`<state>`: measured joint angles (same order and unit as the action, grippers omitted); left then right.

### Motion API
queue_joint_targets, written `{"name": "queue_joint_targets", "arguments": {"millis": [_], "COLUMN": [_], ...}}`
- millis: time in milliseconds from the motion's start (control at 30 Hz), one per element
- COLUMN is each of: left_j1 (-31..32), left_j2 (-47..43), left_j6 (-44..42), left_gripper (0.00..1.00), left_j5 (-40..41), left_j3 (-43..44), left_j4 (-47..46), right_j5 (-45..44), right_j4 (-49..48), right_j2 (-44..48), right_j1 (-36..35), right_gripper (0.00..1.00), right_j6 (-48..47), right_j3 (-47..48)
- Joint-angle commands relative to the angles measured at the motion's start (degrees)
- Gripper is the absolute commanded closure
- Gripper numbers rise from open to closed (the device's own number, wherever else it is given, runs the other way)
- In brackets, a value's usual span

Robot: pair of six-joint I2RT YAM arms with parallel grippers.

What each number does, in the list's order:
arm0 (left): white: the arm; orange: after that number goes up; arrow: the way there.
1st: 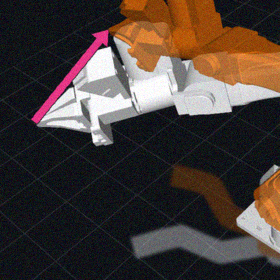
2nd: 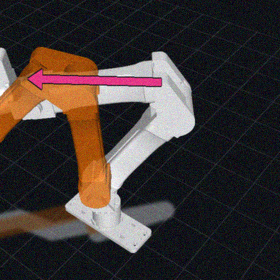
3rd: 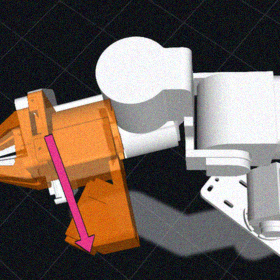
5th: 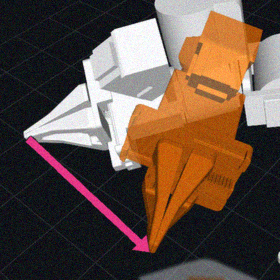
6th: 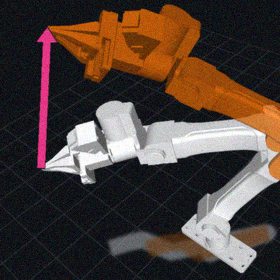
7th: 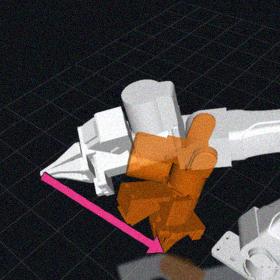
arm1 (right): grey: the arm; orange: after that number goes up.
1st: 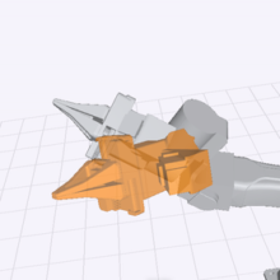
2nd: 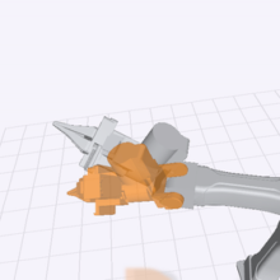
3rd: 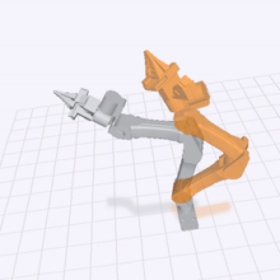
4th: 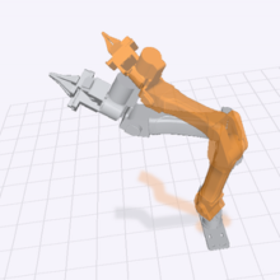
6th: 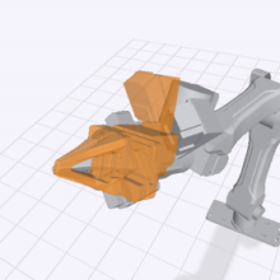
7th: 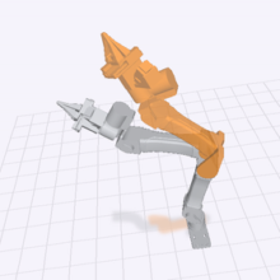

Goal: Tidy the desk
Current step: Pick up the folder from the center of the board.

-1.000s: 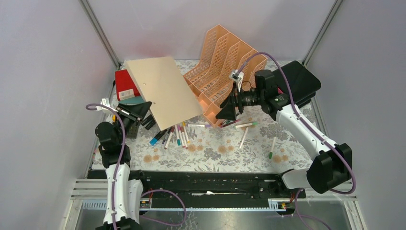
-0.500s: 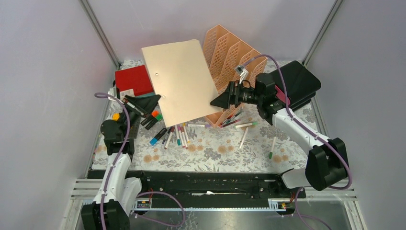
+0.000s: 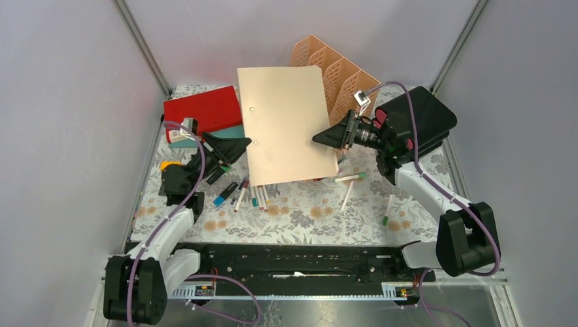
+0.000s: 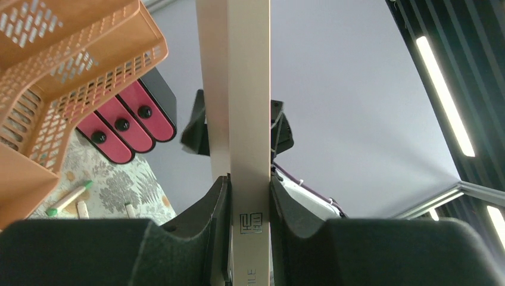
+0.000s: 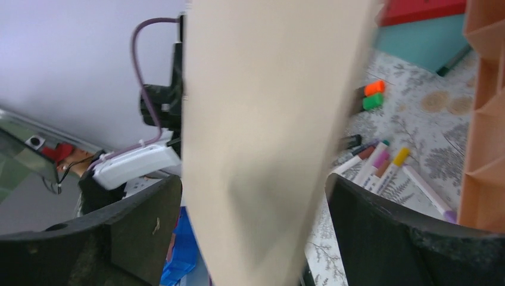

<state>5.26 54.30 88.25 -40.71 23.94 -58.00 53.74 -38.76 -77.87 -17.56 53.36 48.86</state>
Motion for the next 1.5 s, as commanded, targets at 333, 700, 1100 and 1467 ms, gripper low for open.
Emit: {"name": "queue_joint_targets", "arguments": {"millis": [333, 700, 1100, 1467], "left_j1": [4.0, 3.5, 6.7, 9.9], "left_j2": [7.6, 16.6, 17.4, 16.6], "left_j6": [-6.4, -6.3, -15.1, -14.5], "left_gripper": [0.53, 0.01, 0.01, 0.23], "left_j5": [-4.9, -14.4, -17.3, -13.7], "left_j3": [4.4, 8.8, 13.5, 12.4], "left_j4": [-9.5, -16.8, -4.8, -9.3], "right_j5": [7.6, 16.2, 18.8, 18.8], "right_j4": [-3.8, -12.3, -14.8, -14.8], "right_j2": [8.0, 7.7, 4.9, 3.9], "right_j1": [3.3, 4.6, 4.5, 4.4], "right_gripper": [1.00, 1.00, 1.00, 1.00], "right_j6": [-0.6, 1.7, 4.1, 3.7], "right_j3": [0.4, 0.0, 0.1, -0.5]}}
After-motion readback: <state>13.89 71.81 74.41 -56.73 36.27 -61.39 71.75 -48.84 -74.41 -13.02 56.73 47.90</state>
